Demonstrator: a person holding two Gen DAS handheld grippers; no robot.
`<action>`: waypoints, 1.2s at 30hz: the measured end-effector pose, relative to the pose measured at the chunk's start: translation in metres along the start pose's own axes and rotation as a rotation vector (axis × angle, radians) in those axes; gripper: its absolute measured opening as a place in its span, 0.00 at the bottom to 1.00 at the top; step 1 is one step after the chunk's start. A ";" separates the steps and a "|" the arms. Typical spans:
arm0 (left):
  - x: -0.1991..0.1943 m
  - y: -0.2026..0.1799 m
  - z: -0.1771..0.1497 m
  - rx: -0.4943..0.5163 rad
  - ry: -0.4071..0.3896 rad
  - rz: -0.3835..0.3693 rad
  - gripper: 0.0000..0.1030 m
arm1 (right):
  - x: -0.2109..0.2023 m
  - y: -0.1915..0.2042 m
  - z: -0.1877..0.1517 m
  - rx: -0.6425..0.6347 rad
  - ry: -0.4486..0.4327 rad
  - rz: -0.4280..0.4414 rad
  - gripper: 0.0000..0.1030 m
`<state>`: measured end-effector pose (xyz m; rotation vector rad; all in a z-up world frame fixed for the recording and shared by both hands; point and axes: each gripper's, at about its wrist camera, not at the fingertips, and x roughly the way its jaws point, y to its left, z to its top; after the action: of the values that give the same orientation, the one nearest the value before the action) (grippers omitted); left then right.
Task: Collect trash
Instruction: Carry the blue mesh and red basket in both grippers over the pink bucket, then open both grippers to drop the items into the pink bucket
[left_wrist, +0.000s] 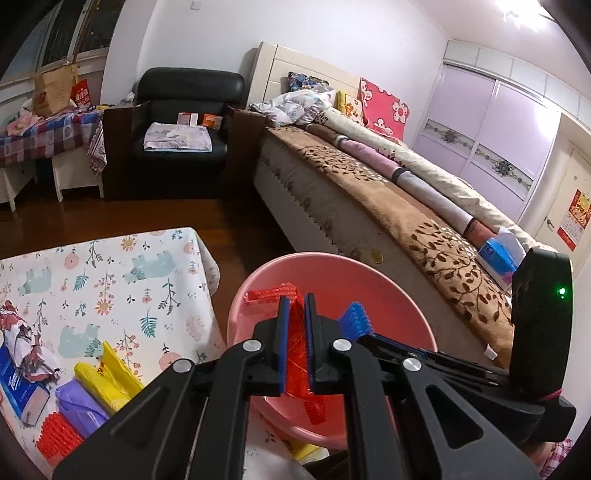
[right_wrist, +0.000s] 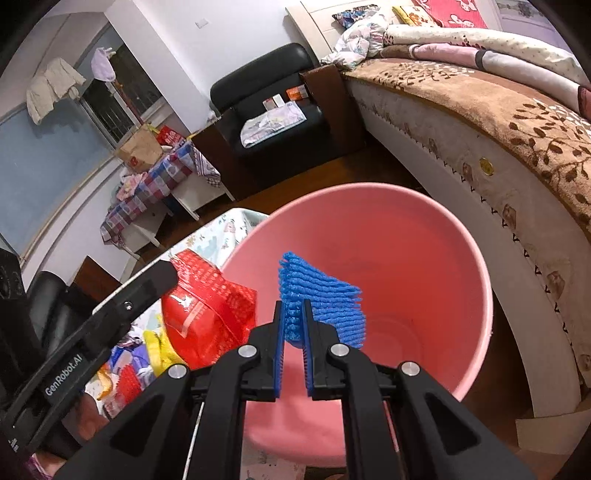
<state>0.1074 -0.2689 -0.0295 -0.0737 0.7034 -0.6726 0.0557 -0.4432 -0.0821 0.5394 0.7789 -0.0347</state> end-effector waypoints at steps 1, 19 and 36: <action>0.002 0.003 0.000 -0.009 0.004 0.001 0.07 | 0.004 -0.001 0.000 0.004 0.006 -0.003 0.08; -0.022 0.010 0.000 -0.085 0.003 -0.023 0.36 | -0.031 0.019 -0.001 -0.008 -0.052 -0.066 0.45; -0.091 0.015 -0.008 -0.049 -0.063 0.070 0.36 | -0.087 0.066 -0.025 -0.082 -0.117 -0.024 0.47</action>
<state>0.0593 -0.2020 0.0122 -0.1147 0.6586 -0.5837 -0.0084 -0.3889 -0.0084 0.4457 0.6693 -0.0559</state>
